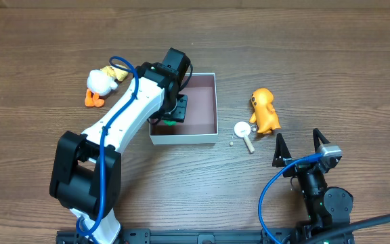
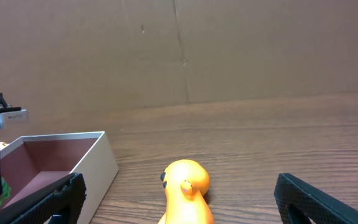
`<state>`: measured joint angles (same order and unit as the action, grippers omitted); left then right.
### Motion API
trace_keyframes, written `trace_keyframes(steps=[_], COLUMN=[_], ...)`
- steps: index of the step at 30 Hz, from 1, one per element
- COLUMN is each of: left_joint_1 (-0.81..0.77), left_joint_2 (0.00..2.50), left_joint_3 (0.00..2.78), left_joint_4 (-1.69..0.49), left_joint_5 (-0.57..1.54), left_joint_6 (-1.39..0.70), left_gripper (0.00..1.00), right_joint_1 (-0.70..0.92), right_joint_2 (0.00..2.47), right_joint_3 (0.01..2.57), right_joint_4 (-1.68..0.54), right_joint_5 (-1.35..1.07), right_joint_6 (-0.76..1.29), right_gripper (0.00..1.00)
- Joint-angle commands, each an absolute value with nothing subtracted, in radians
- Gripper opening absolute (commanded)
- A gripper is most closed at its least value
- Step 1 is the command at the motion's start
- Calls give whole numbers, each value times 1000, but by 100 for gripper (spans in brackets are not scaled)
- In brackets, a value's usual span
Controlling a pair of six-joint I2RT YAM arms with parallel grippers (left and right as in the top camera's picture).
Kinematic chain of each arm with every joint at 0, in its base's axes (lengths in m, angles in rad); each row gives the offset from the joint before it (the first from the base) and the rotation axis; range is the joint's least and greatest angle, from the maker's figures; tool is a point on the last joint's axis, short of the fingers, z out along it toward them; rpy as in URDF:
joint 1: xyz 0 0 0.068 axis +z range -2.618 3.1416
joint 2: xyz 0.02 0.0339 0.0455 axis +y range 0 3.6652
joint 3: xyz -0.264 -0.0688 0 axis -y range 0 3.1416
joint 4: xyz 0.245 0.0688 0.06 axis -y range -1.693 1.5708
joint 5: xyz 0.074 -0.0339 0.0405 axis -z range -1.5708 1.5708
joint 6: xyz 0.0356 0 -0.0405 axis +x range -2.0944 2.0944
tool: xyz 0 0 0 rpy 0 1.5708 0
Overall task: Pack container
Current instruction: 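Lower the green toy into the box and open the left gripper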
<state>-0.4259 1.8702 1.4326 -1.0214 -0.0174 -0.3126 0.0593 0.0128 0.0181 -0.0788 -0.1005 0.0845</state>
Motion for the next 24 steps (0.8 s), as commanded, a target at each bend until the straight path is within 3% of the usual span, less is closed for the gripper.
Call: trace_keyframes(steps=[1,21,24], left_joint_1=[-433,-433,-432], left_joint_2=[1887,1887,1887], left_joint_3=[1426,1365,1368], left_joint_4=[-1036,-1016,-1008], left_joint_5=[-29,-25,-25], left_joint_6=[-322,-322,-322], left_gripper=[53,59,69], right_joint_1=[55,55,55], right_joint_2=[3,3,3], right_joint_3=[8,8,8], right_joint_4=[-73,-73,-73], right_joint_5=[-107,-107,-107], right_joint_6=[81,81,81], right_gripper=[100,100,100])
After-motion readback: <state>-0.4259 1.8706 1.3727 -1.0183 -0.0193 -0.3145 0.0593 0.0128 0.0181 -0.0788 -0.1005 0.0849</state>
